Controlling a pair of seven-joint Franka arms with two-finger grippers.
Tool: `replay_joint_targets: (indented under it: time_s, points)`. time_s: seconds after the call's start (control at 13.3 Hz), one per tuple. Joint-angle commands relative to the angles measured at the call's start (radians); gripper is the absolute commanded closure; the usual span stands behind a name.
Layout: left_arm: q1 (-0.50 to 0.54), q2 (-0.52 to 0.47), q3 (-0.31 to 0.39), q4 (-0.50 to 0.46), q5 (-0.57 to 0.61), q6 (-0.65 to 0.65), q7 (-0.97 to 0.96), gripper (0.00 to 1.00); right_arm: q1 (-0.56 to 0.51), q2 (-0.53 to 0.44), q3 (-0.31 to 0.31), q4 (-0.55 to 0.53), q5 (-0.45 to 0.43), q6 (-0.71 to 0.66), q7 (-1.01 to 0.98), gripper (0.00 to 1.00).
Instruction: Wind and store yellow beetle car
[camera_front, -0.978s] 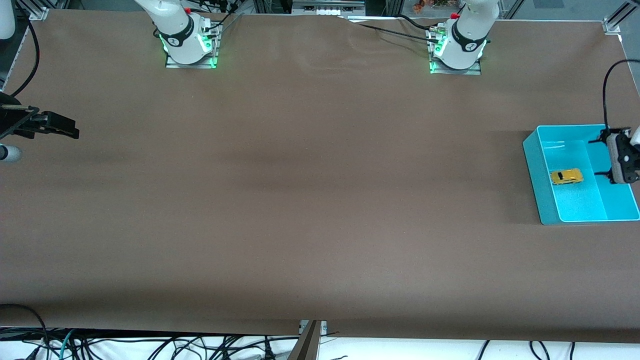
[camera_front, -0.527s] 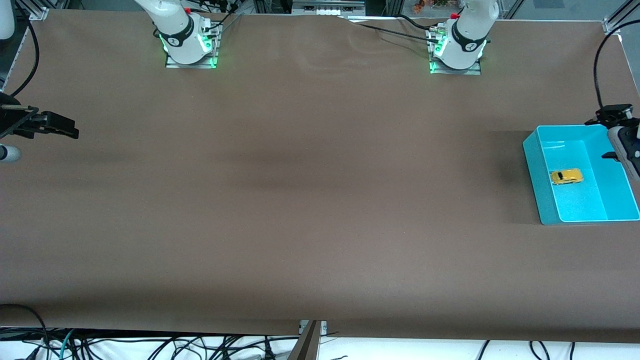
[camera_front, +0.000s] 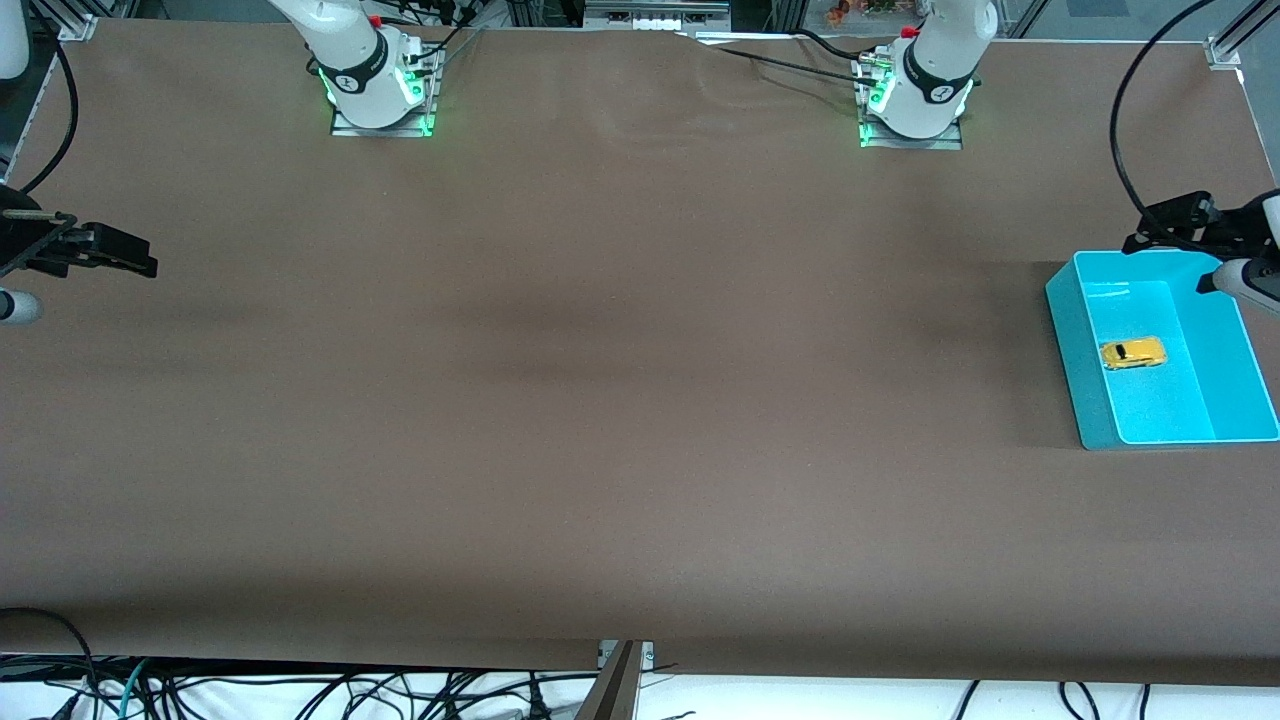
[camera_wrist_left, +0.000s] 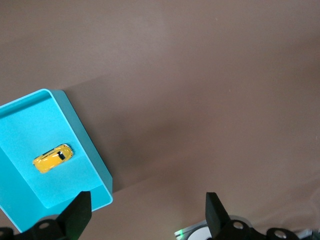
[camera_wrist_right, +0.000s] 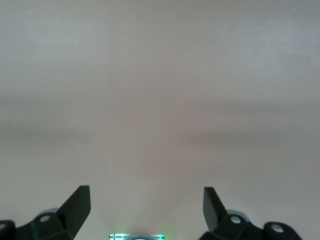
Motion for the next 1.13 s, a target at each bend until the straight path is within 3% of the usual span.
replay_joint_targets:
  time_s: [0.0, 0.23, 0.38, 0.75, 1.05]
  points:
    - [-0.111, -0.103, 0.061, -0.131, -0.02, 0.101, -0.169, 0.0, -0.01, -0.009, 0.002, -0.008, 0.009, -0.008, -0.017, 0.0]
    - [-0.202, -0.146, 0.084, -0.191, -0.025, 0.17, -0.309, 0.0, -0.01, -0.009, 0.002, -0.008, 0.009, -0.008, -0.017, 0.0]
    - [-0.266, -0.164, 0.154, -0.207, -0.08, 0.173, -0.349, 0.0, -0.01, -0.009, 0.002, -0.008, 0.009, -0.008, -0.019, 0.0]
    - [-0.271, -0.266, 0.172, -0.334, -0.045, 0.222, -0.338, 0.0, -0.011, -0.008, 0.002, -0.006, 0.011, -0.008, -0.019, 0.0]
    - [-0.267, -0.264, 0.172, -0.331, -0.043, 0.222, -0.343, 0.0, -0.011, -0.008, 0.002, -0.008, 0.011, -0.008, -0.019, 0.0]
